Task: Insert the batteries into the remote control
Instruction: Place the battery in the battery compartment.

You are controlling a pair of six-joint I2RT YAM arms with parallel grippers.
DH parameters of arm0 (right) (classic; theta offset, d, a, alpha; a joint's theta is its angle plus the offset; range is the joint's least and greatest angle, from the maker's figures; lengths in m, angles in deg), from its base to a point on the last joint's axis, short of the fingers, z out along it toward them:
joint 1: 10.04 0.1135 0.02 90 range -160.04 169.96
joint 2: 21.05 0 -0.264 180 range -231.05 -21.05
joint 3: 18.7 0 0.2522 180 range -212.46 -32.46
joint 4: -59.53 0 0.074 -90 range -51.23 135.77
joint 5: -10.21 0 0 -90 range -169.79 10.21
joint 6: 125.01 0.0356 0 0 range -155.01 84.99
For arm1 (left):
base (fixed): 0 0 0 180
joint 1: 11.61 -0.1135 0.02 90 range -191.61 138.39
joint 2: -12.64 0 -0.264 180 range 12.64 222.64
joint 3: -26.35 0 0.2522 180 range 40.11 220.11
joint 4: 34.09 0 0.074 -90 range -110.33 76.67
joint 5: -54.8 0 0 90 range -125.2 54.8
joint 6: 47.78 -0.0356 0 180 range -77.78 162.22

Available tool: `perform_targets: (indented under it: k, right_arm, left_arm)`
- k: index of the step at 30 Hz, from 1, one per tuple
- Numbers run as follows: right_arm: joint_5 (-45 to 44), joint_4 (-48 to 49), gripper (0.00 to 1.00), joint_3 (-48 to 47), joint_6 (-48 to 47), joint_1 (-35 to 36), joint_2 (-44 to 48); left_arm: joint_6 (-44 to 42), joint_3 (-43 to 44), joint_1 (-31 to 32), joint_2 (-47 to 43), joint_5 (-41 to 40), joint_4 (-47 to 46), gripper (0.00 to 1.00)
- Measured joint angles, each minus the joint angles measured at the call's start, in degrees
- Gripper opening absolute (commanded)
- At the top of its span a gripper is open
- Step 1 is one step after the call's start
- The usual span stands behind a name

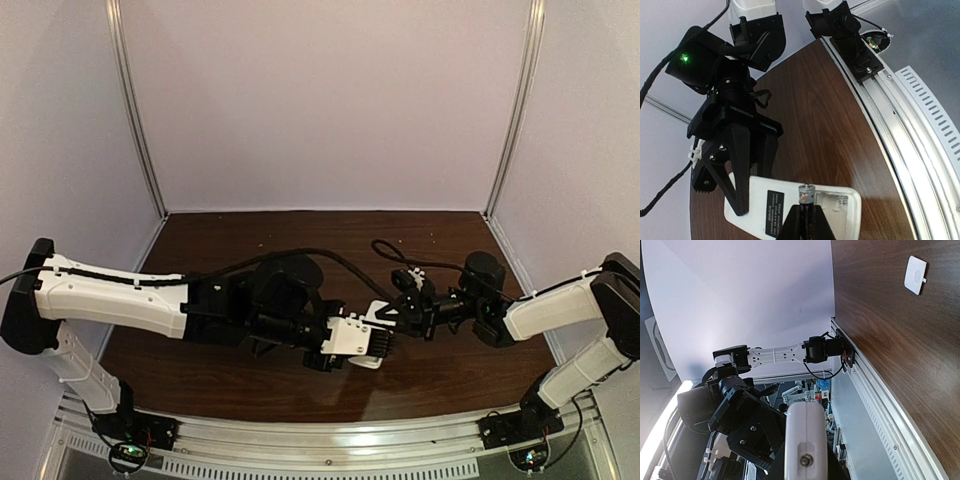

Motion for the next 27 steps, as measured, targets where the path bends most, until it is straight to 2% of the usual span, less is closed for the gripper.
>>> perform_targets:
  k: [8,21,27]
  right_arm:
    - [0.07,3.89,0.0,0.52,2.69,-0.02,-0.44]
    - [-0.35,3.37,0.0,0.52,2.64,0.02,-0.42]
    - [-1.46,2.1,0.0,0.52,2.38,0.0,-0.42]
  left_arm:
    - [0.87,-3.34,-0.33,-2.45,2.1,-1.84,0.0]
    - [0.83,-3.39,-0.87,-1.68,1.66,-2.54,0.0]
    - [0.26,-3.39,-0.96,-1.03,-0.11,-2.8,0.1]
